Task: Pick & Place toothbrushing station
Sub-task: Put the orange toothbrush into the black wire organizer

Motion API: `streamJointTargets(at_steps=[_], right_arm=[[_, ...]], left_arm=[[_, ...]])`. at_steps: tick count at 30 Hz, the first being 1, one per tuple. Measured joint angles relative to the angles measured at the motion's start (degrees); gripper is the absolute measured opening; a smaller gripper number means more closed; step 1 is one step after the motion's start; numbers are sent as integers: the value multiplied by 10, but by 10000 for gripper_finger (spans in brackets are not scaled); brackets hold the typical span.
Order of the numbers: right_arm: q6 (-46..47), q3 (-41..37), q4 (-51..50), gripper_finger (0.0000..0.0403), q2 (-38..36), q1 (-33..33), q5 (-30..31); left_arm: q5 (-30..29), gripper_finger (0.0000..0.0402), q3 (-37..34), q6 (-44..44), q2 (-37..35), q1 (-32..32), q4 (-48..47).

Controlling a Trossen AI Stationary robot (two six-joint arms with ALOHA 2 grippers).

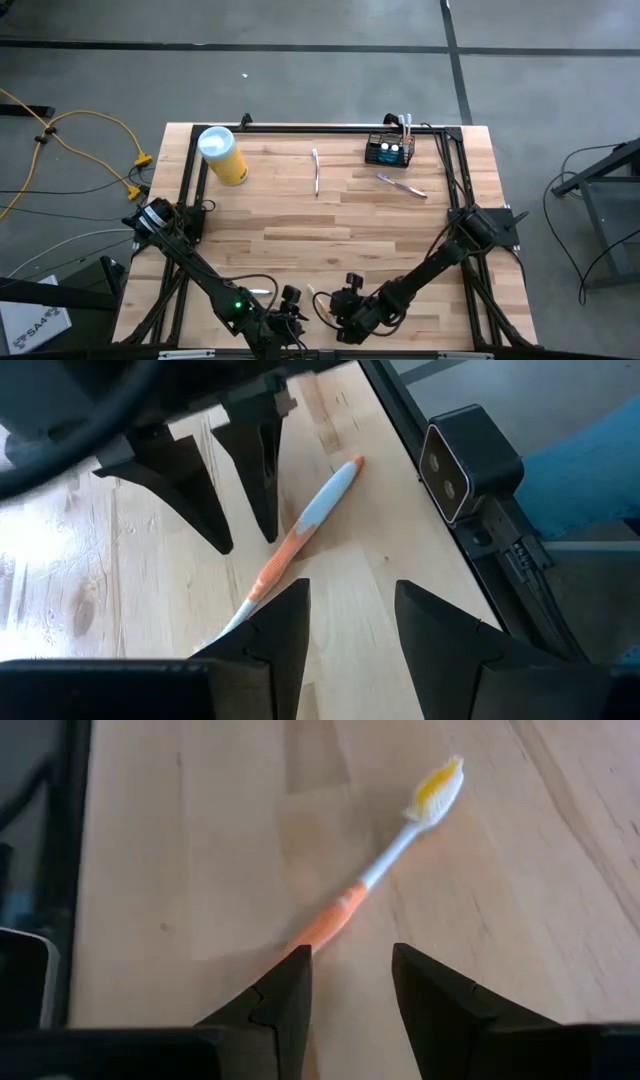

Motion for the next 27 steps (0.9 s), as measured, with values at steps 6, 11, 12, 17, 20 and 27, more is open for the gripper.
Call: streamJointTargets(at_steps=[6, 11, 12, 17, 20, 27], right_arm=[[0, 0, 36, 133, -3, -3, -11], [0, 0, 42, 133, -3, -3, -13], [0, 0, 45, 133, -3, -2, -13], [0, 0, 46, 133, -3, -2, -13], [1, 0, 51, 133, -1, -2, -15], [3, 0, 54, 133, 0, -2, -15]], left_arm=[[0, 141, 0, -3, 0, 0, 0], [2, 141, 0, -9, 0, -1, 0], [5, 141, 0, -9, 0, -2, 0], [6, 141, 0, 3, 0, -23, 0], [4, 141, 0, 2, 0, -34, 0], [2, 141, 0, -10, 0, -42, 0]])
